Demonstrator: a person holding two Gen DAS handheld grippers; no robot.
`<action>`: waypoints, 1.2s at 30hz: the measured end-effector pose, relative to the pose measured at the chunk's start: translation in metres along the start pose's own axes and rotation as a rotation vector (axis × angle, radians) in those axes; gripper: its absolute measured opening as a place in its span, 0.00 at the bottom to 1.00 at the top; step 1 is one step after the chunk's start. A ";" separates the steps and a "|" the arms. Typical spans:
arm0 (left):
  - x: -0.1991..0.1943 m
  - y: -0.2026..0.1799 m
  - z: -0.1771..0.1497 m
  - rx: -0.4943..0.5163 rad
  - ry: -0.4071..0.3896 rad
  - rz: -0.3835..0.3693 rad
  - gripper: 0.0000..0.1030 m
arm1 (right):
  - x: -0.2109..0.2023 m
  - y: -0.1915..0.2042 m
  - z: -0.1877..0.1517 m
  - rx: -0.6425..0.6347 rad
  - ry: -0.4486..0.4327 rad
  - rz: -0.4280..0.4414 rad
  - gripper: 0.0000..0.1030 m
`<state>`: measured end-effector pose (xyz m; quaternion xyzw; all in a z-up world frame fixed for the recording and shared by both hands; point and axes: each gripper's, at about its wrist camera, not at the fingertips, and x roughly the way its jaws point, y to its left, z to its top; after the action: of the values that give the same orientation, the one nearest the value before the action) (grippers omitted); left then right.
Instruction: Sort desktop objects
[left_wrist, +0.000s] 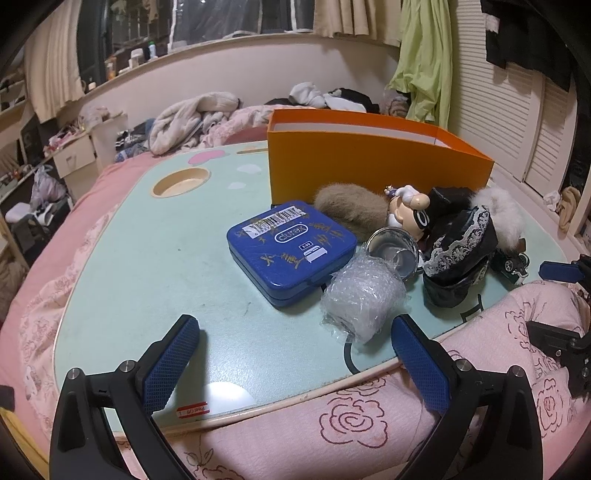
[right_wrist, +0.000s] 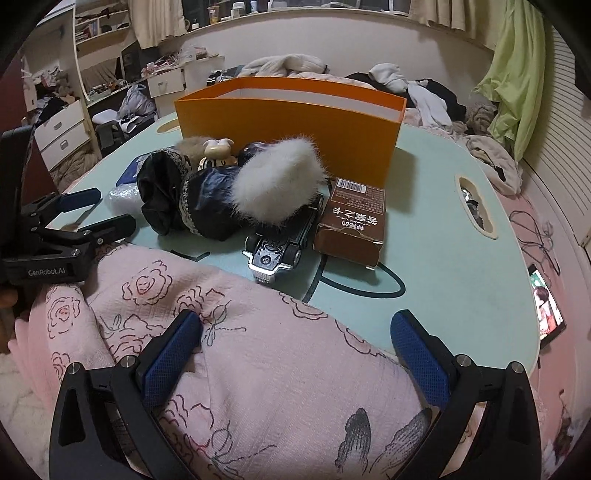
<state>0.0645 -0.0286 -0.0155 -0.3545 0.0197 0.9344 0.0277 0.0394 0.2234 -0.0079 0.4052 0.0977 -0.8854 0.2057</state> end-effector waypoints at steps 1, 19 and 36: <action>-0.002 0.002 -0.001 -0.005 -0.012 -0.017 0.99 | 0.000 0.000 0.000 0.000 -0.003 0.001 1.00; -0.006 -0.018 0.005 0.102 -0.038 -0.163 0.37 | -0.023 0.006 -0.005 -0.020 -0.136 0.030 0.70; -0.011 -0.008 -0.002 0.071 -0.070 -0.120 0.37 | -0.015 0.021 0.039 -0.001 -0.198 0.004 0.62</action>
<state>0.0747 -0.0212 -0.0099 -0.3209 0.0305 0.9416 0.0968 0.0308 0.1957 0.0286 0.3160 0.0762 -0.9206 0.2164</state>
